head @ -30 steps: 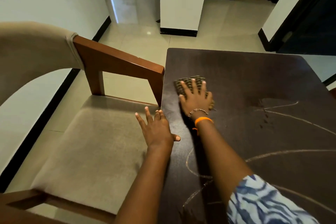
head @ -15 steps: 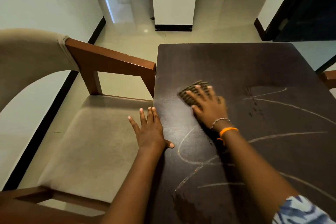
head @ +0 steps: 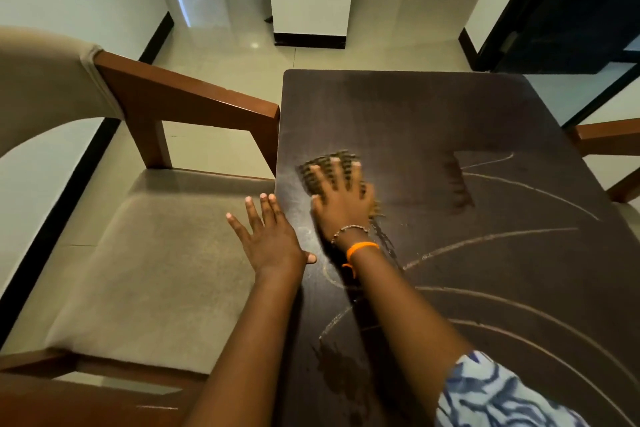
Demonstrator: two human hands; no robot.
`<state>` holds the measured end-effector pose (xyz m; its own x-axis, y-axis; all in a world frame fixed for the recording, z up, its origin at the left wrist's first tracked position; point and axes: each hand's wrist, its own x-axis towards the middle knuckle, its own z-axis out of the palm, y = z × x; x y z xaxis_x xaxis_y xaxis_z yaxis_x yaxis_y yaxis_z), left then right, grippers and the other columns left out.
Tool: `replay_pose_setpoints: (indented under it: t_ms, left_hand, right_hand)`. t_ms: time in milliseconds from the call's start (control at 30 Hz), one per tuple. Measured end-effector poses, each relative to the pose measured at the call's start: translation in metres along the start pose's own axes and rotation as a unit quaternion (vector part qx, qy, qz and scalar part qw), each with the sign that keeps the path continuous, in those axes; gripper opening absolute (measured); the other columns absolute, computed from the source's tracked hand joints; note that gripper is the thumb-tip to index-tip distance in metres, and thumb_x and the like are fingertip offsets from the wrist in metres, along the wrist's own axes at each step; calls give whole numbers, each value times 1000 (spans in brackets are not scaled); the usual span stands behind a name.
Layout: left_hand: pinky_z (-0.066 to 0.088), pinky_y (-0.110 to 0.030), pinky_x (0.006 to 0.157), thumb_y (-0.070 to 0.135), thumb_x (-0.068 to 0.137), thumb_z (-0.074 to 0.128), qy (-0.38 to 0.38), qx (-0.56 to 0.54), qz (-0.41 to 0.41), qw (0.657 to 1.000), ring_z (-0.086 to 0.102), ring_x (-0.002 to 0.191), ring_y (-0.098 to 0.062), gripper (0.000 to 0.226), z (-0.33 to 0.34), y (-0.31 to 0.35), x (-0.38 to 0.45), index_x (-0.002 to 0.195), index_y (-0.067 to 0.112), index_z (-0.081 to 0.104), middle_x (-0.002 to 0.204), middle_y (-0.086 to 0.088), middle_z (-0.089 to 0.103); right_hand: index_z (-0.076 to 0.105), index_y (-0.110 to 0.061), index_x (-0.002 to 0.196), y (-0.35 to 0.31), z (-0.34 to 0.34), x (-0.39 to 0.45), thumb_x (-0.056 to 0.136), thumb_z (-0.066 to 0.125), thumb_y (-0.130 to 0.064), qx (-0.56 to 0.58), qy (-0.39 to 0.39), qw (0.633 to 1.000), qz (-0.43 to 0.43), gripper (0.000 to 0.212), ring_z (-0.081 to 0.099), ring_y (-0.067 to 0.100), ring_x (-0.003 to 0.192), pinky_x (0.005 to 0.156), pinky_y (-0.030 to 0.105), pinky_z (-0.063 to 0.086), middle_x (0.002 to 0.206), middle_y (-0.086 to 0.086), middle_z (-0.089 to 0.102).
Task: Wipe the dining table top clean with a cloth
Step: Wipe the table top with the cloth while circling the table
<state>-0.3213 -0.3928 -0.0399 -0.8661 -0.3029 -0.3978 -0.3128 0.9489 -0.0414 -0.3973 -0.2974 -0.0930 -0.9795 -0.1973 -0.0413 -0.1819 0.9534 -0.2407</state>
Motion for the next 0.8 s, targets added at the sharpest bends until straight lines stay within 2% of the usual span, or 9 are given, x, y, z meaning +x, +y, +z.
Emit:
replay_pose_setpoints:
  t_ms: [67, 133, 233, 333, 400, 500, 567, 667, 800]
  left_hand:
    - [-12, -61, 108, 55, 82, 55, 1, 5, -14, 1000, -19, 142, -34, 107, -5, 6, -5, 146, 5, -14, 157, -12, -14]
    - [-11, -61, 109, 45, 87, 54, 13, -1, -16, 1000, -18, 142, -34, 97, -9, 17, -12, 146, 4, -13, 157, -12, -12]
    - [-11, -60, 109, 41, 87, 56, 32, -17, 11, 999, -16, 143, -33, 95, -10, 38, -20, 147, 5, -9, 158, -11, -8]
    - [-14, -59, 108, 50, 80, 61, 37, -29, 62, 997, -15, 143, -33, 105, -14, 69, -25, 147, 6, -6, 158, -11, -4]
    - [-15, -61, 107, 52, 79, 61, 43, -30, 108, 993, -14, 144, -33, 103, -17, 94, -24, 148, 7, -1, 158, -9, 2]
    - [-15, -63, 106, 51, 77, 64, 36, -32, 169, 984, -13, 144, -33, 96, -18, 129, -19, 148, 12, 14, 157, -4, 15]
    - [-17, -64, 104, 54, 74, 65, 32, 19, 205, 978, -17, 143, -34, 93, -15, 149, -17, 146, 15, 20, 155, -3, 20]
    - [-18, -64, 103, 55, 72, 67, 54, 65, 204, 975, -18, 142, -36, 92, -11, 164, -16, 144, 17, 25, 153, -3, 25]
    - [-18, -64, 103, 53, 72, 67, 57, 79, 192, 977, -18, 142, -36, 92, -10, 167, -15, 145, 17, 23, 154, -5, 22]
  right_hand:
    - [21, -42, 145, -19, 4, -6, 93, 40, -40, -13, -35, 996, -87, 55, -4, 31, 145, 110, 54, 11, 159, -3, 8]
    - [20, -44, 144, -8, 0, -8, 94, 38, -41, -29, -55, 987, -150, 54, -3, 29, 146, 109, 52, 14, 159, -5, 8]
    - [19, -47, 143, 42, -13, -10, 93, 38, -40, -37, -43, 986, -159, 54, 1, 25, 146, 105, 47, 20, 159, -8, 10]
    - [20, -49, 143, 121, -34, -8, 93, 39, -39, -45, -15, 997, -67, 55, 4, 24, 146, 102, 44, 23, 158, -11, 11]
    - [19, -48, 143, 186, -53, -9, 93, 41, -39, -47, -1, 999, 12, 55, 5, 25, 146, 104, 48, 23, 158, -11, 11]
    - [20, -45, 144, 277, -77, -22, 95, 40, -39, -38, 21, 990, 137, 53, 6, 28, 145, 108, 55, 19, 158, -8, 13]
    - [21, -43, 144, 312, -86, -35, 96, 39, -38, -25, 32, 977, 207, 52, 4, 28, 145, 109, 56, 16, 158, -6, 14]
    - [22, -41, 145, 319, -88, -38, 97, 38, -36, -15, 48, 964, 261, 51, 1, 27, 146, 111, 55, 13, 159, -5, 13]
    - [18, -40, 146, 275, -78, -20, 96, 38, -37, 4, 58, 950, 307, 54, -4, 32, 145, 111, 56, 12, 159, -3, 6]
